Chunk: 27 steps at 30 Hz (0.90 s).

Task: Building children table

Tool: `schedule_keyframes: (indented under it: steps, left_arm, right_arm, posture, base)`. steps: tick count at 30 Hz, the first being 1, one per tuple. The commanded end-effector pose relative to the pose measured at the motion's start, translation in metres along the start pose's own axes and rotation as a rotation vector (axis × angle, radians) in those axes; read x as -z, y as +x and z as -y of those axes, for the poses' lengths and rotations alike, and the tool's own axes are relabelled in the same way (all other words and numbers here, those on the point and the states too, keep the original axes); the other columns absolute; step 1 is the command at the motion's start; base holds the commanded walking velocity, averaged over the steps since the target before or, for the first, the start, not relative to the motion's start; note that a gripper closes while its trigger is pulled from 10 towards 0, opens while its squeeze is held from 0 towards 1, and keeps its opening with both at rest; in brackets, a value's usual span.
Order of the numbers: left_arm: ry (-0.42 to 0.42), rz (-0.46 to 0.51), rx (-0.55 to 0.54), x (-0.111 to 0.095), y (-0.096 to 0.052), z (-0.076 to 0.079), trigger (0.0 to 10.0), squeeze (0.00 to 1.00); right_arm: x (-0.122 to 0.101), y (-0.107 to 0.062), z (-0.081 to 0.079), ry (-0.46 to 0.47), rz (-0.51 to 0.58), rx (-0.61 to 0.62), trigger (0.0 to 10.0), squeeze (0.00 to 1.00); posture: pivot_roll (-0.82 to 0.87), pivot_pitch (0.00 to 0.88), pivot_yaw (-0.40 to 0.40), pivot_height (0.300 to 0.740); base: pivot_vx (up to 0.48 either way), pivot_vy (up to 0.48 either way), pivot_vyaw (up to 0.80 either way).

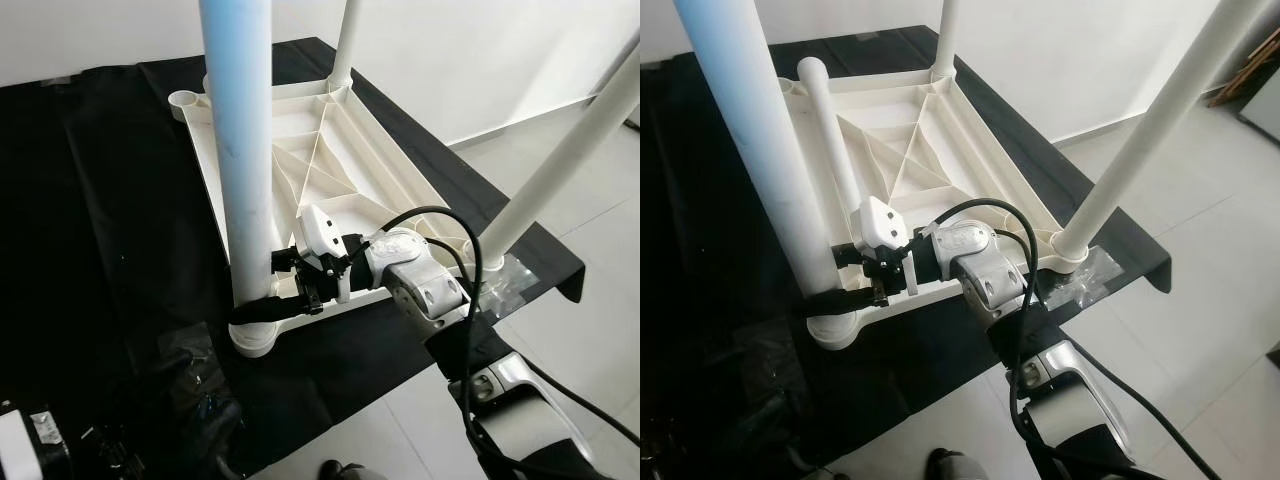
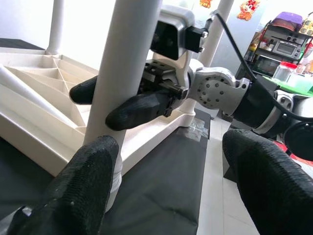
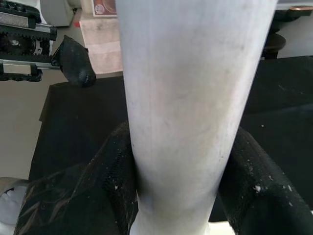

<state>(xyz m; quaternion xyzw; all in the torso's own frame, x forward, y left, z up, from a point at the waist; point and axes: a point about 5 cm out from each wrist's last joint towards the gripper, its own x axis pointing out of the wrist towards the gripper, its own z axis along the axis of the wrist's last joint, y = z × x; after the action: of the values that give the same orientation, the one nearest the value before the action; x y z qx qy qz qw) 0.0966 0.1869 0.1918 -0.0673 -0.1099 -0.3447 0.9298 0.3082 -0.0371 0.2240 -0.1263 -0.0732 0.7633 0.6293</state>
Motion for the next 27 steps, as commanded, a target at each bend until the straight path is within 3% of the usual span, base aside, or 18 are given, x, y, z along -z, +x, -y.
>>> schedule_keyframes:
  steps: [1,8,10,12,13,14,15,16,17,18,19,27]
  left_arm:
    - [-0.001,-0.001,-0.021,0.001,-0.002,0.003,10.0,0.00]
    - [-0.006,-0.011,-0.029,0.005,-0.002,0.000,10.0,0.00]
    - [-0.003,-0.015,-0.032,0.006,-0.002,-0.003,10.0,0.00]
    - [0.005,-0.016,-0.038,0.007,-0.001,-0.007,10.0,0.00]
    - [0.005,-0.016,-0.038,0.007,-0.001,-0.007,10.0,0.00]
    - [0.010,-0.014,-0.042,0.006,-0.001,-0.009,10.0,0.00]
    - [0.013,-0.013,-0.045,0.006,-0.001,-0.010,10.0,0.00]
    - [0.017,-0.009,-0.046,0.006,0.000,-0.013,10.0,0.00]
    - [0.017,-0.009,-0.046,0.006,0.000,-0.013,10.0,0.00]
    - [0.020,-0.007,-0.046,0.007,0.001,-0.014,10.0,0.00]
    - [0.016,-0.004,-0.037,0.008,0.004,-0.015,10.0,0.00]
    - [0.035,0.006,-0.020,0.006,0.008,-0.023,10.0,0.00]
  right_arm:
    - [-0.001,-0.011,-0.004,-0.003,-0.001,0.036,0.0,0.00]
    - [0.004,-0.022,-0.027,0.046,0.001,0.114,0.0,0.00]
    - [0.007,-0.026,-0.029,0.067,-0.018,0.217,0.0,0.00]
    - [0.014,-0.029,-0.026,0.095,-0.058,0.490,0.0,0.00]
    - [0.014,-0.029,-0.026,0.095,-0.058,0.490,0.0,0.00]
    - [0.023,-0.039,-0.023,0.097,-0.158,0.834,0.0,0.00]
    - [0.028,-0.051,-0.024,0.092,-0.237,1.085,0.0,0.00]
    - [0.033,-0.045,-0.039,0.089,-0.264,1.115,0.0,0.00]
    - [0.033,-0.045,-0.039,0.089,-0.264,1.115,0.0,0.00]
    - [0.034,-0.038,-0.050,0.093,-0.266,1.091,0.0,0.00]
    - [0.035,-0.025,-0.057,0.121,-0.225,0.969,0.0,0.00]
    - [0.023,-0.026,-0.043,0.199,-0.174,0.964,0.0,0.00]
  posture:
    - [0.05,0.179,-0.152,0.740]
    - [0.03,0.183,-0.132,0.740]
    - [0.02,0.183,-0.122,0.740]
    - [0.03,0.182,-0.119,0.740]
    - [0.03,0.182,-0.119,0.740]
    - [0.02,0.181,-0.112,0.740]
    - [0.02,0.181,-0.112,0.740]
    - [0.01,0.181,-0.099,0.740]
    - [0.01,0.181,-0.099,0.740]
    - [0.01,0.181,-0.099,0.740]
    - [0.01,0.172,-0.086,0.740]
    - [0.02,0.153,-0.073,0.740]
  base:
    - [0.000,0.000,0.00]
    - [0.000,0.000,0.00]
    - [0.000,0.000,0.00]
    - [0.000,0.000,0.00]
    - [0.000,0.000,0.00]
    - [0.000,0.000,0.00]
    - [0.000,0.000,0.00]
    - [0.000,0.000,0.00]
    - [0.000,0.000,0.00]
    - [0.000,0.000,0.00]
    - [0.000,0.000,0.00]
    - [0.000,0.000,0.00]
